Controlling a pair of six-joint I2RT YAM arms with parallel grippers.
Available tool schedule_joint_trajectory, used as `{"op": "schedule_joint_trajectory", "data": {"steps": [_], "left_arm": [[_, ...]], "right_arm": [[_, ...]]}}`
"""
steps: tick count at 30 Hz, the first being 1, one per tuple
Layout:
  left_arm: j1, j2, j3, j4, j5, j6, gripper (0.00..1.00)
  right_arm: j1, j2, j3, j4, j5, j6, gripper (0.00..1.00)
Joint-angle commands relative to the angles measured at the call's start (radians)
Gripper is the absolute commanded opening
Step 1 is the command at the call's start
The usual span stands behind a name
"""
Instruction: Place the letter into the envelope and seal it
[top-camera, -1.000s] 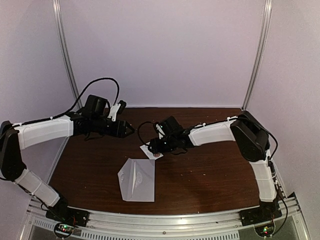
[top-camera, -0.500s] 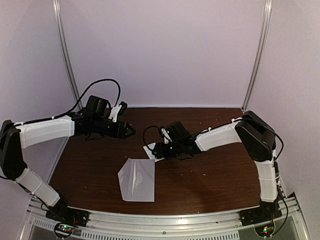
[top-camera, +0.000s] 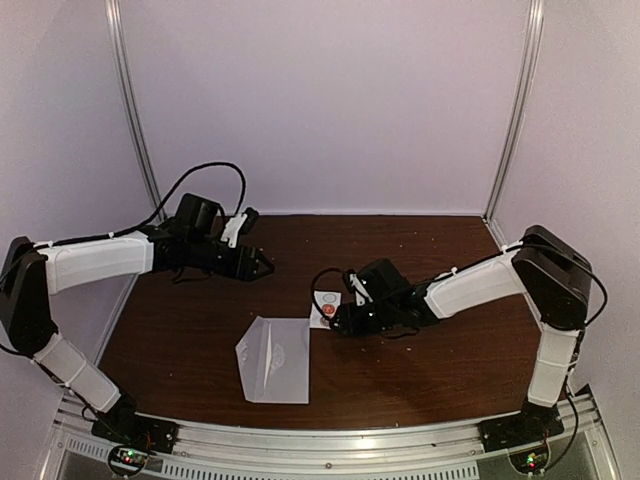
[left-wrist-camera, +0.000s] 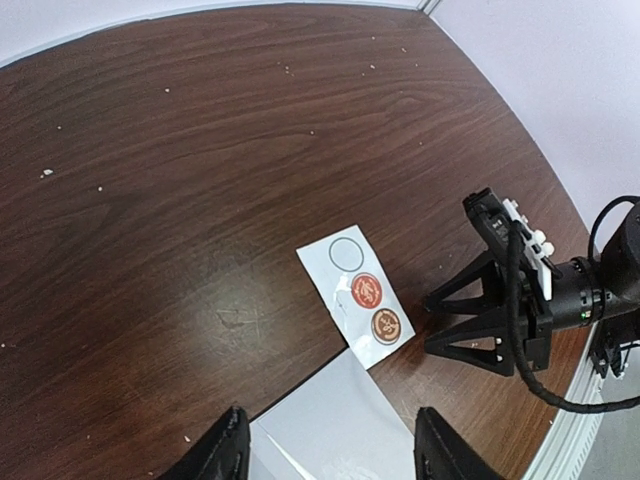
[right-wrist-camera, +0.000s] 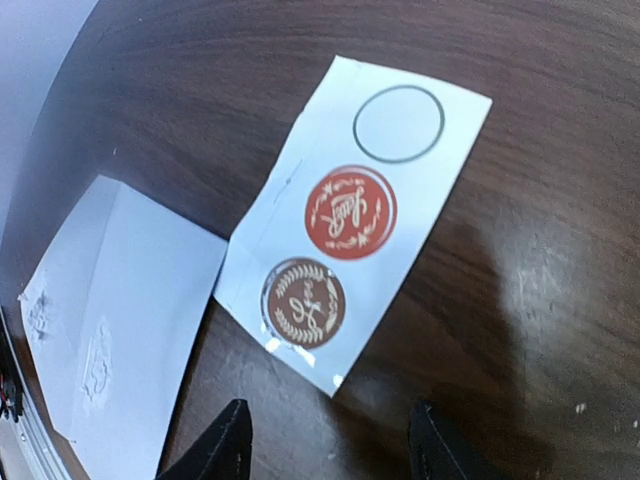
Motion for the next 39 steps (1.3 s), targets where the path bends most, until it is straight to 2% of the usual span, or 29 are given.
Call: {"op": "schedule_joint_trajectory", "data": {"steps": [1, 5, 9, 16, 17, 21, 29, 38, 39], "left_arm": [[-0.011, 0.02, 0.01, 0.055, 0.032, -0.001, 0.57], [-0.026, 0.032, 0.017, 0.066, 0.052, 0.0, 0.58], [-0.031, 0.06, 0.033, 0.101, 0.096, -0.028, 0.58], [-0.045, 0.161, 0.065, 0.143, 0.143, -0.108, 0.58], [-0.056, 0.235, 0.098, 0.16, 0.159, -0.143, 0.57], [-0.075, 0.351, 0.184, 0.153, 0.161, -0.163, 0.55], [-0.09, 0.563, 0.348, 0.086, 0.117, -0.161, 0.48], [-0.106, 0.645, 0.377, 0.048, 0.059, -0.147, 0.45], [-0.106, 0.652, 0.376, 0.051, 0.068, -0.147, 0.41]], "right_arm": [[0.025, -0.051, -0.102, -0.109, 0.034, 0.036, 0.53], [0.034, -0.157, -0.125, -0.135, 0.03, 0.013, 0.54], [0.024, -0.193, -0.052, -0.201, 0.06, -0.044, 0.56], [-0.047, -0.098, 0.098, -0.23, 0.051, -0.082, 0.54], [-0.07, -0.053, 0.135, -0.209, 0.021, -0.077, 0.54], [-0.105, 0.013, 0.195, -0.185, -0.029, -0.065, 0.54], [-0.158, 0.086, 0.232, -0.14, -0.085, -0.016, 0.53], [-0.168, 0.169, 0.259, -0.106, -0.133, 0.036, 0.5], [-0.169, 0.178, 0.264, -0.103, -0.135, 0.042, 0.5]]}}
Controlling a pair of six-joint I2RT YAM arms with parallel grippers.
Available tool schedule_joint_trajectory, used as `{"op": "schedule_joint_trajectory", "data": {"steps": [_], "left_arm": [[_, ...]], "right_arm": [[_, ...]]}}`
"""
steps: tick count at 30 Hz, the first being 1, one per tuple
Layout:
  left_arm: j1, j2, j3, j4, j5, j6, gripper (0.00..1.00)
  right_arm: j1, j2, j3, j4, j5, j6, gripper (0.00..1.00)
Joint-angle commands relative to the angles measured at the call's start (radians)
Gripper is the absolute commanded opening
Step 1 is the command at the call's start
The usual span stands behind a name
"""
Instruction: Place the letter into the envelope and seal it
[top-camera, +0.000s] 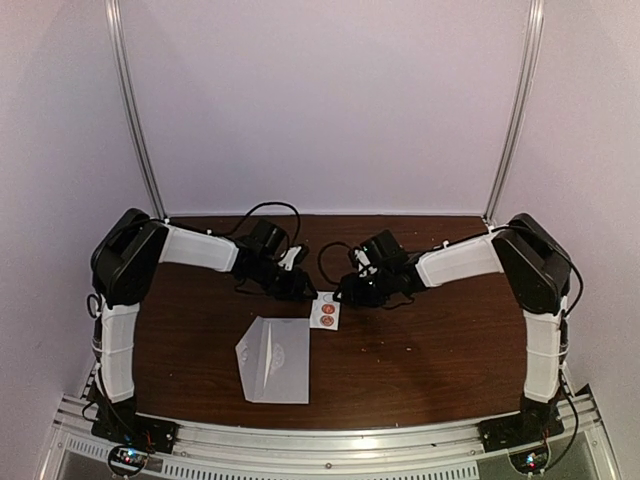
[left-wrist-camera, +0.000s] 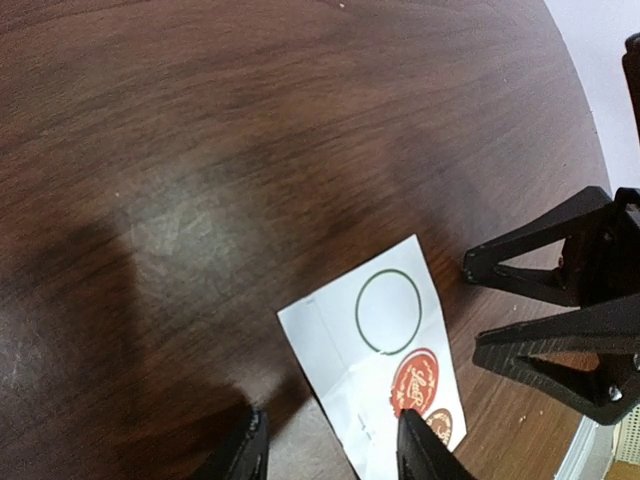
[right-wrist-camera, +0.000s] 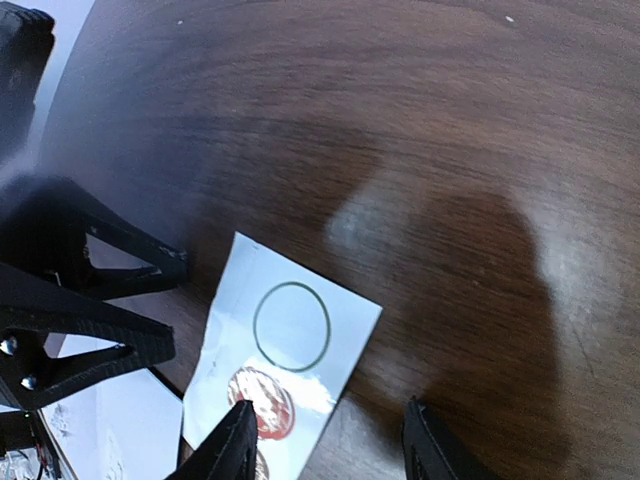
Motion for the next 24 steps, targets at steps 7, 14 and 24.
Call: {"op": "schedule_joint_trajectory", "data": {"steps": [7, 14, 24], "left_arm": [[-0.016, 0.073, 0.018, 0.012, 0.023, 0.005, 0.25], [-0.018, 0.09, 0.018, 0.012, 0.031, 0.006, 0.19], [-0.018, 0.095, 0.02, 0.018, 0.027, 0.009, 0.13]], "right_arm": [[-0.005, 0.1, 0.047, 0.109, -0.09, 0.094, 0.47], [-0.005, 0.125, 0.035, 0.202, -0.157, 0.147, 0.47], [-0.006, 0.133, 0.022, 0.243, -0.165, 0.158, 0.37]]}}
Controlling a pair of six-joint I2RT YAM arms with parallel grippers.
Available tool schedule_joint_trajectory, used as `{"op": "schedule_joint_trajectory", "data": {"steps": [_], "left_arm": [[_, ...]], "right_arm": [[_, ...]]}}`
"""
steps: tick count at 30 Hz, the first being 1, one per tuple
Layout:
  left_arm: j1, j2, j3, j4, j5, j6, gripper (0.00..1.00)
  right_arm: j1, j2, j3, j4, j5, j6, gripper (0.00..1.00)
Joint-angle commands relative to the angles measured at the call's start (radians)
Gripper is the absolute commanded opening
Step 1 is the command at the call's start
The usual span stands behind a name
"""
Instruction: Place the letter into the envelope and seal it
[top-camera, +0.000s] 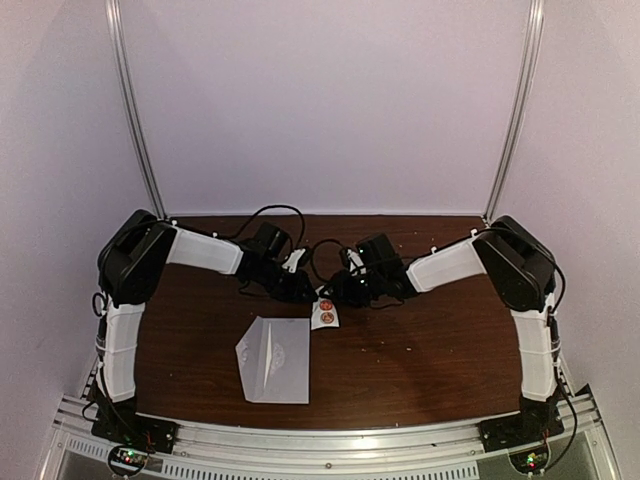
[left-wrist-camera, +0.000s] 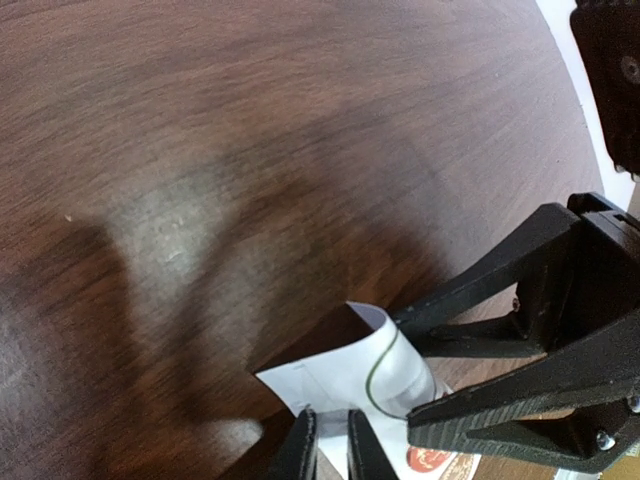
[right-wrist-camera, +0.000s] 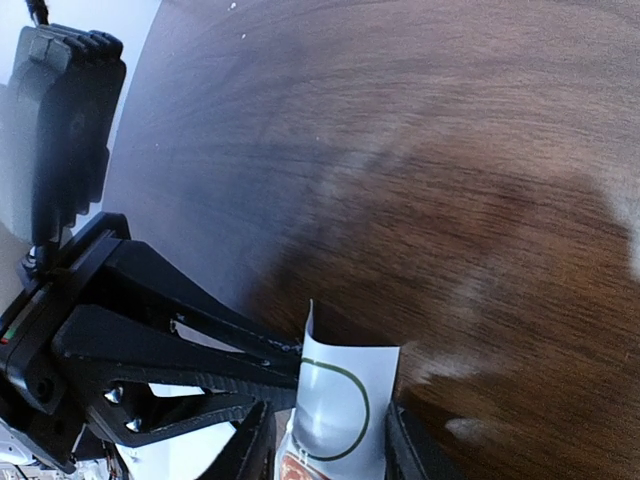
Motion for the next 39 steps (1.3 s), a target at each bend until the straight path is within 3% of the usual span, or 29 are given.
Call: {"op": "schedule_joint_trajectory", "data": {"steps": [1, 12, 23, 26, 30, 39], "left_arm": [[-0.012, 0.048, 0.002, -0.027, -0.011, 0.009, 0.13], [-0.013, 0.039, 0.001, -0.027, -0.015, 0.015, 0.12], [0.005, -0.054, 0.005, -0.034, -0.073, 0.032, 0.2], [0.031, -0.141, -0.015, -0.01, -0.081, 0.032, 0.27], [0.041, -0.266, -0.049, 0.008, -0.053, 0.043, 0.47], [0.025, -0.455, -0.158, 0.115, 0.205, 0.009, 0.71]], "right_arm": [[-0.004, 0.025, -0.015, 0.018, -0.002, 0.006, 0.35], [-0.012, 0.018, -0.014, 0.014, 0.019, 0.002, 0.17], [-0.021, -0.057, -0.054, 0.067, 0.039, 0.009, 0.01], [-0.028, -0.109, -0.092, 0.129, 0.023, 0.016, 0.0], [-0.037, -0.193, -0.137, 0.203, -0.009, 0.004, 0.0], [-0.034, -0.468, -0.253, 0.267, -0.043, -0.053, 0.0]]}}
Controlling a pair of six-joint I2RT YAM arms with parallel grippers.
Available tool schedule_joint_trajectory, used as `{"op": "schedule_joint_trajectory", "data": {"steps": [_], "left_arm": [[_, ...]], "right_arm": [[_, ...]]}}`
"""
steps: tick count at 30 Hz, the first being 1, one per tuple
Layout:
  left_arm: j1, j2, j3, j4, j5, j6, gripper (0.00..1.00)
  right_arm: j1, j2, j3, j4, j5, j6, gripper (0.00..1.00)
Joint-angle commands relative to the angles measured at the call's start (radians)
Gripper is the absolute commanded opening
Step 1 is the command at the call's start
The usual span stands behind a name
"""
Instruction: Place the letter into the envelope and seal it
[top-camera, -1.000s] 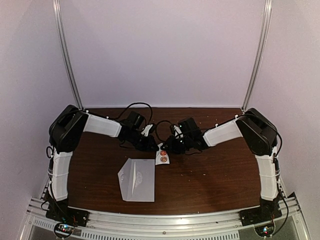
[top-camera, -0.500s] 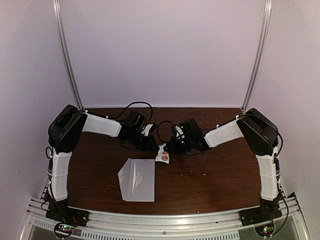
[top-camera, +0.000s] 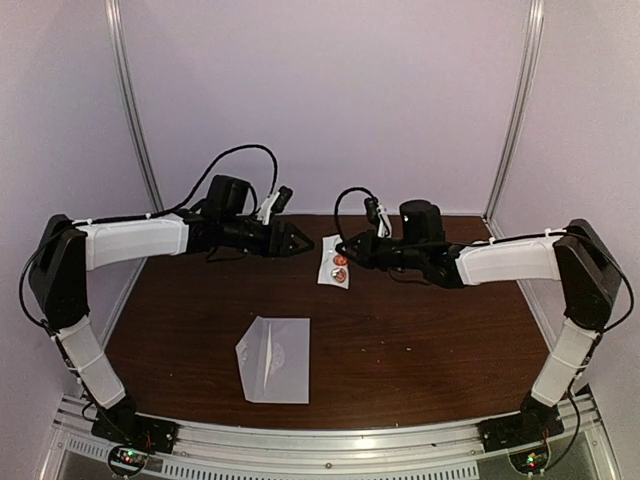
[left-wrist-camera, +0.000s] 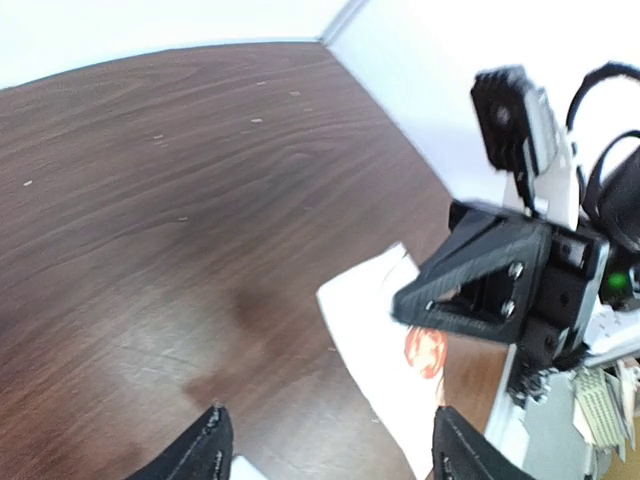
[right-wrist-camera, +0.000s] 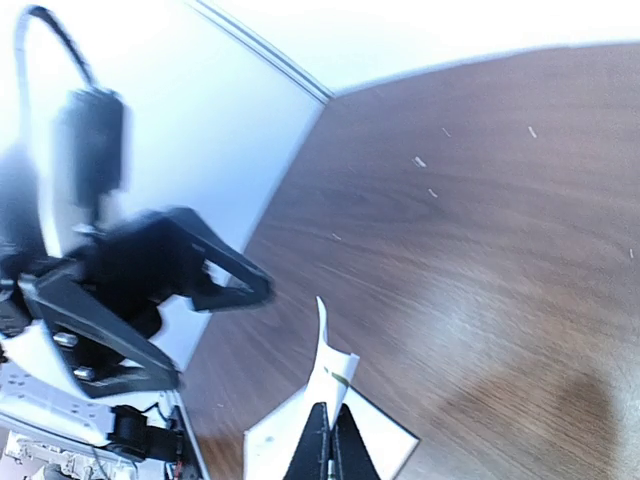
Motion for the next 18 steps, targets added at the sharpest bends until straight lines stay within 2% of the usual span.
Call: {"op": "schedule_joint_trajectory", "data": {"steps": [1, 8, 14, 15, 17, 18], "left_arm": [[-0.023, -0.054, -0.058, 0.094, 0.187, -0.025, 0.72], [-0.095, -0.103, -0.106, 0.286, 0.319, -0.152, 0.73], [-0.132, -0.104, -0.101, 0.37, 0.337, -0.212, 0.64], [-0.134, -0.105, -0.103, 0.384, 0.341, -0.222, 0.61], [-0.135, -0.111, -0.111, 0.416, 0.344, -0.241, 0.44], [-0.135, -0.116, -0.116, 0.422, 0.337, -0.244, 0.4]], "right_arm": [[-0.002, -0.143, -0.065, 0.075, -0.031, -0.041, 0.0], [0.024, -0.299, -0.098, 0.037, -0.032, -0.109, 0.0], [0.049, -0.351, -0.094, -0.024, -0.02, -0.152, 0.0], [0.051, -0.354, -0.094, -0.028, -0.018, -0.155, 0.0], [0.055, -0.36, -0.095, -0.033, -0.017, -0.161, 0.0], [0.057, -0.364, -0.097, -0.033, -0.014, -0.162, 0.0]]}}
